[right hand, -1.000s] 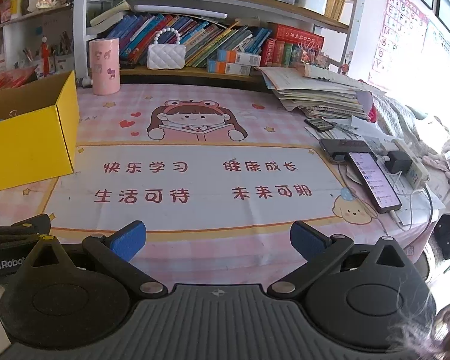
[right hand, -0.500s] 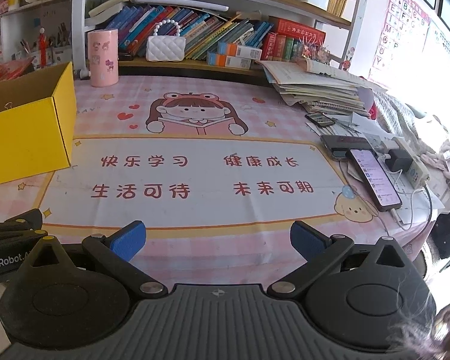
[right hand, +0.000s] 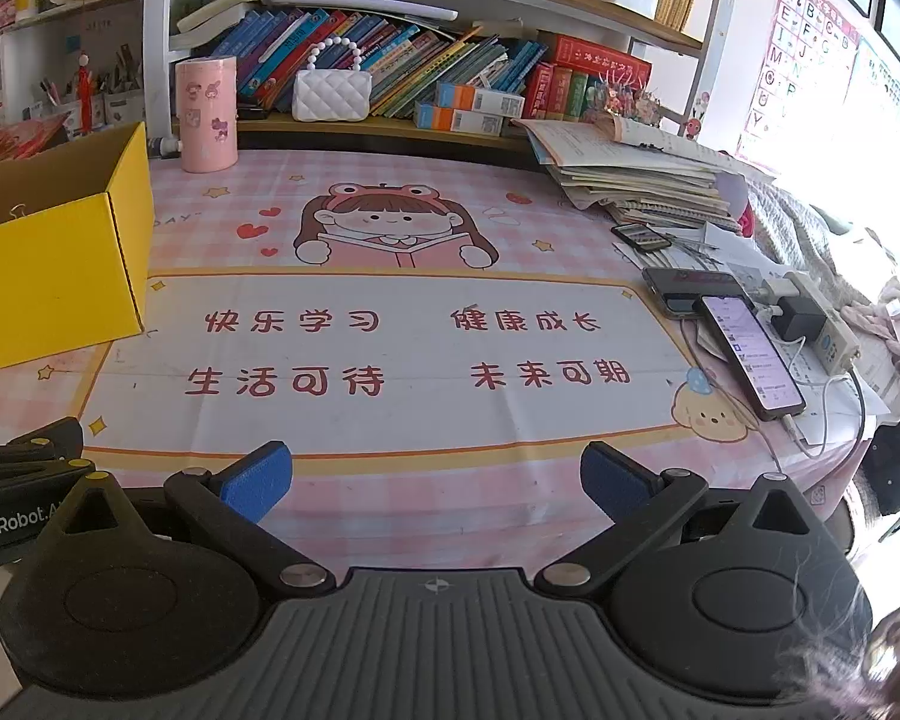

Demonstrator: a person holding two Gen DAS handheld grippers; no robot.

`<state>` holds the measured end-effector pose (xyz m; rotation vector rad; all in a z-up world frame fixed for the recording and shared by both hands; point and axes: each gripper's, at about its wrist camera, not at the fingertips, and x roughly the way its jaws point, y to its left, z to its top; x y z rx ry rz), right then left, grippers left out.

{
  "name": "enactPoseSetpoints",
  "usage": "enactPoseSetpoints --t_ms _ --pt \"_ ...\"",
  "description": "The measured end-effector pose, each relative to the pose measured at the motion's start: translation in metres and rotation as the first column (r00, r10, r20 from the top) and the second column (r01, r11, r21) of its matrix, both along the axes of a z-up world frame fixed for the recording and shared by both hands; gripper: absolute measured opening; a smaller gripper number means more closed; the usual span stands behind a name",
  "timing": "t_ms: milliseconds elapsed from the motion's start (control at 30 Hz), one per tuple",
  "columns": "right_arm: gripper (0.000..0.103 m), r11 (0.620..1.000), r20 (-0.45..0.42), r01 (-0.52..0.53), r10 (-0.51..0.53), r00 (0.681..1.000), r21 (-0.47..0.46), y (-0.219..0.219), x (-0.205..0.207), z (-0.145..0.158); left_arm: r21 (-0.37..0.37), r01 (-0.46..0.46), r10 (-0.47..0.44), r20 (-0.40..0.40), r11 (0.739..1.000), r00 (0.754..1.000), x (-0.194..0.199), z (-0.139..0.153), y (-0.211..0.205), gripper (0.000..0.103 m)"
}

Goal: Organize objects

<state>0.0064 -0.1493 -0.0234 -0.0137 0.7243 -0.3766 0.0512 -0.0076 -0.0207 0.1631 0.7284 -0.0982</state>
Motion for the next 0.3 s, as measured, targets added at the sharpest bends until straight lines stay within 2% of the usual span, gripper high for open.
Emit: enactPoseSetpoints --t_ms 300 --pt "0.103 1.000 -0.004 -0.013 0.013 1.000 0.002 0.0015 0.0035 -0.0004 0.000 -0.024 0.024 -0.003 1.000 1.000 0.0022 -0.0005 -0.0022 0.101"
